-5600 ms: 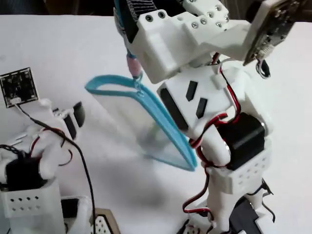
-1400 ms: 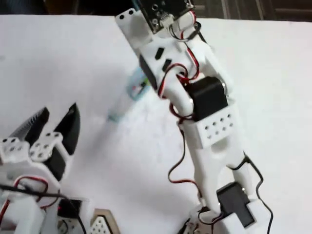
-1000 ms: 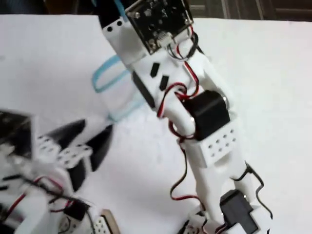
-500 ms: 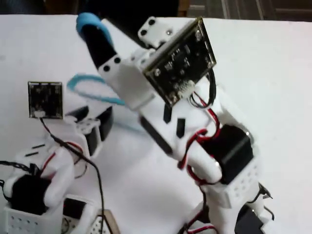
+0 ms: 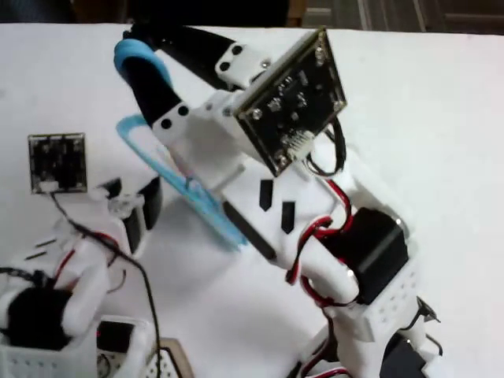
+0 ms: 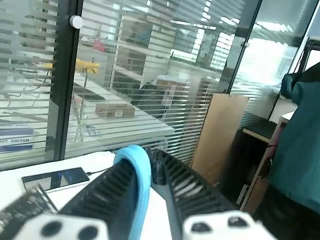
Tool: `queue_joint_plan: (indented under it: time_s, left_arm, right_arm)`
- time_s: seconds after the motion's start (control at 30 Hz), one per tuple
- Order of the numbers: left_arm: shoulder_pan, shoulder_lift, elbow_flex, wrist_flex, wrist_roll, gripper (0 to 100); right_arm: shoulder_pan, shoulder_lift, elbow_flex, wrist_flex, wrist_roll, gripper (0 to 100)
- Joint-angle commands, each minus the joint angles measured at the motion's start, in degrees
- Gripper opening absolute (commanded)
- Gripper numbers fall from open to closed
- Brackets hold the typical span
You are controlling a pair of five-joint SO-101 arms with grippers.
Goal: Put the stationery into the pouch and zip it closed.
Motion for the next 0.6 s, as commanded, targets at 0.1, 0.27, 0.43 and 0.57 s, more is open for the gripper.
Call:
queue_joint_plan:
  time_s: [0.1, 0.27, 0.43, 0.57]
  left_arm:
    - [5.0, -0.7, -16.9, 12.8, -0.2, 21]
    - [13.7, -1.4, -27.5, 21.4, 3.7, 21]
    - [17.6, -5.7, -28.3, 21.4, 10.1, 23]
    - [17.2, -5.6, -25.0, 21.0, 16.1, 24]
  right_arm:
    - [-0.2, -1.1, -0.2, 0.0, -0.7, 1.7]
    - [-0.3, -0.7, -0.2, 0.0, -0.5, 1.7]
    - [-0.4, -0.7, -0.2, -0.2, -0.4, 1.7]
    - [-0.4, -0.7, -0.2, -0.2, -0.4, 1.7]
